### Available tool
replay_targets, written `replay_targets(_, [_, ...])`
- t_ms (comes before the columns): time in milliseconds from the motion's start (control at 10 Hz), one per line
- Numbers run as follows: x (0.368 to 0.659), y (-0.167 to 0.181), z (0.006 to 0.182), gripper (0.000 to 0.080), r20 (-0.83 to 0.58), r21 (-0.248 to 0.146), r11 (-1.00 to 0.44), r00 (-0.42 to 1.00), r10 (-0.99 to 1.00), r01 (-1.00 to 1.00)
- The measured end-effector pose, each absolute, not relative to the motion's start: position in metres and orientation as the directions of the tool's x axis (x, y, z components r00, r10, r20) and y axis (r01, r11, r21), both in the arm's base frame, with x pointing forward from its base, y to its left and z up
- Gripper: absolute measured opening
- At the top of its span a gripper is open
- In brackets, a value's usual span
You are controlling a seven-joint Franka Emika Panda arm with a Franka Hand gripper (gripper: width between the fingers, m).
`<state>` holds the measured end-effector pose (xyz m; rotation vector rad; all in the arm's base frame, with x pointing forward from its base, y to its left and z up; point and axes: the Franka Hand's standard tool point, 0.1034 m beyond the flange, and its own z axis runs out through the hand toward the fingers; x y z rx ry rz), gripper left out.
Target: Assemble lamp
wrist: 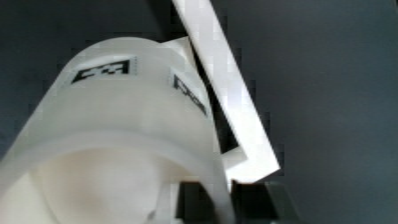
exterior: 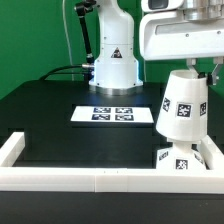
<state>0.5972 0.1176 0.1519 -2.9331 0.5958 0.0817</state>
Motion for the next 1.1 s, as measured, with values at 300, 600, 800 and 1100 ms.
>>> replay_targets(300, [0.598, 0.115, 0.153, 0.0155, -0.08, -0.134, -0.911, 0.921, -0.382, -0.39])
replay_targets(600, [0.594, 0.106, 0.158, 0.0476, -0.077, -0.137, -0.914, 0.924, -0.375, -0.382])
replay_targets(800, [0.586, 0.104, 0.165, 0.0673, -0.095, -0.133, -0.909, 0.918, -0.385, -0.395])
replay_targets(1100, [0.573, 0.109, 0.176, 0.0698, -0.133, -0.087, -0.895, 0.895, -0.425, -0.438])
